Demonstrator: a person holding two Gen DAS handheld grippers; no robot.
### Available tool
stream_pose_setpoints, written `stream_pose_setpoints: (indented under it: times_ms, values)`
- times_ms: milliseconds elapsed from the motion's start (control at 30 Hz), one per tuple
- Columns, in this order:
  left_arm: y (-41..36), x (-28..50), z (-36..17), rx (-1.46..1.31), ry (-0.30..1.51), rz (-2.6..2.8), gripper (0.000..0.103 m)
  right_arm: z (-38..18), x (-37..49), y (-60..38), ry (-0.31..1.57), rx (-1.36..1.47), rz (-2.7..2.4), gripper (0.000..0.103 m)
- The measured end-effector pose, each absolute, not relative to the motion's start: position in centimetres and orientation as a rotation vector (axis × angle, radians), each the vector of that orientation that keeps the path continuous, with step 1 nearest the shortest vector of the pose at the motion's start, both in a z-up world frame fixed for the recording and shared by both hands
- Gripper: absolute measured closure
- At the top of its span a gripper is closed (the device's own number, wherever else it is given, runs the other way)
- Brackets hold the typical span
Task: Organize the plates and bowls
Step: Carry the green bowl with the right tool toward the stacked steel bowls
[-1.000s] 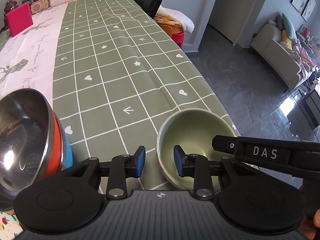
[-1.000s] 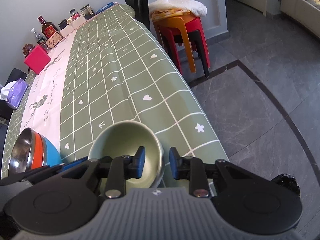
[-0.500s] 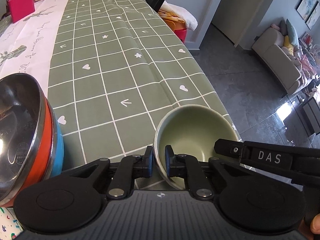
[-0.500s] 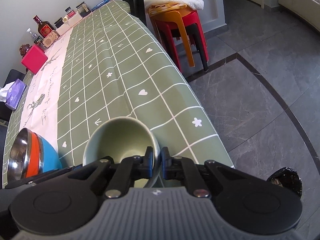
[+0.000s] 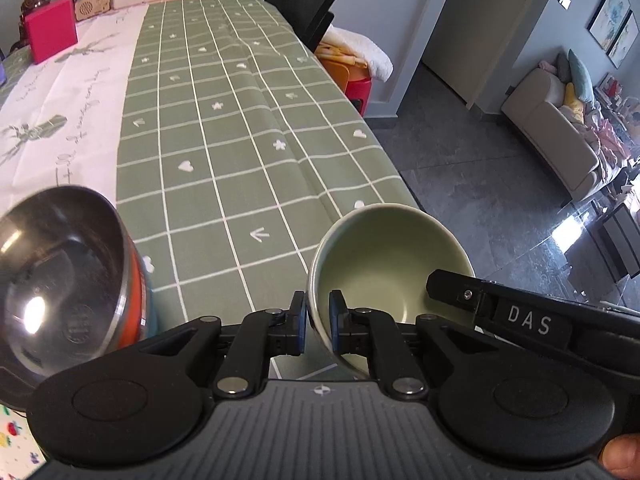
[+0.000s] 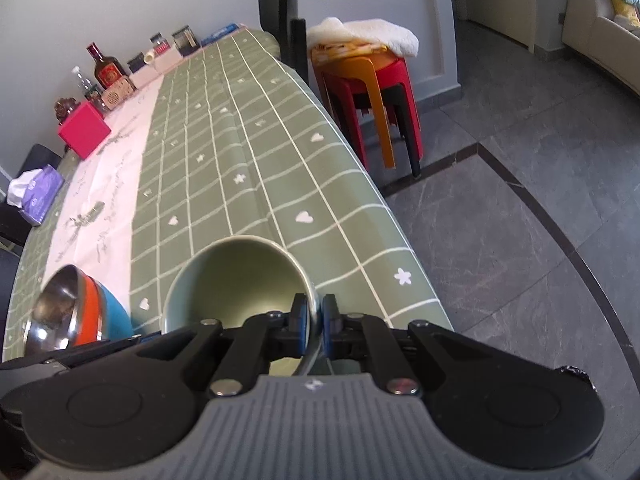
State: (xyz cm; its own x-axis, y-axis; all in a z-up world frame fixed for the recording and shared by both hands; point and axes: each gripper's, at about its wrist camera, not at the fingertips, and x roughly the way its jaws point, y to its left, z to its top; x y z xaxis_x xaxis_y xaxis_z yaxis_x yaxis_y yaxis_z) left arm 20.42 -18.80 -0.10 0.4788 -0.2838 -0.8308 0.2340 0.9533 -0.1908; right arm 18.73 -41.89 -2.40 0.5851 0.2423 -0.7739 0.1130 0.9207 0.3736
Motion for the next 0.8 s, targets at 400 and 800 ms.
stream_pose_setpoints:
  times_ms: [400, 800]
  values:
    - [-14.1, 19.5, 7.4, -0.05, 0.927, -0.274, 0.091, 3.0, 17.7, -38.6, 0.784, 0.462, 0.2, 0.097]
    - [-6.1, 19.8, 8.7, -0.117, 0.988, -0.142, 0.091, 5.7, 18.6, -30.0, 0.795, 0.334, 0.376, 0.098]
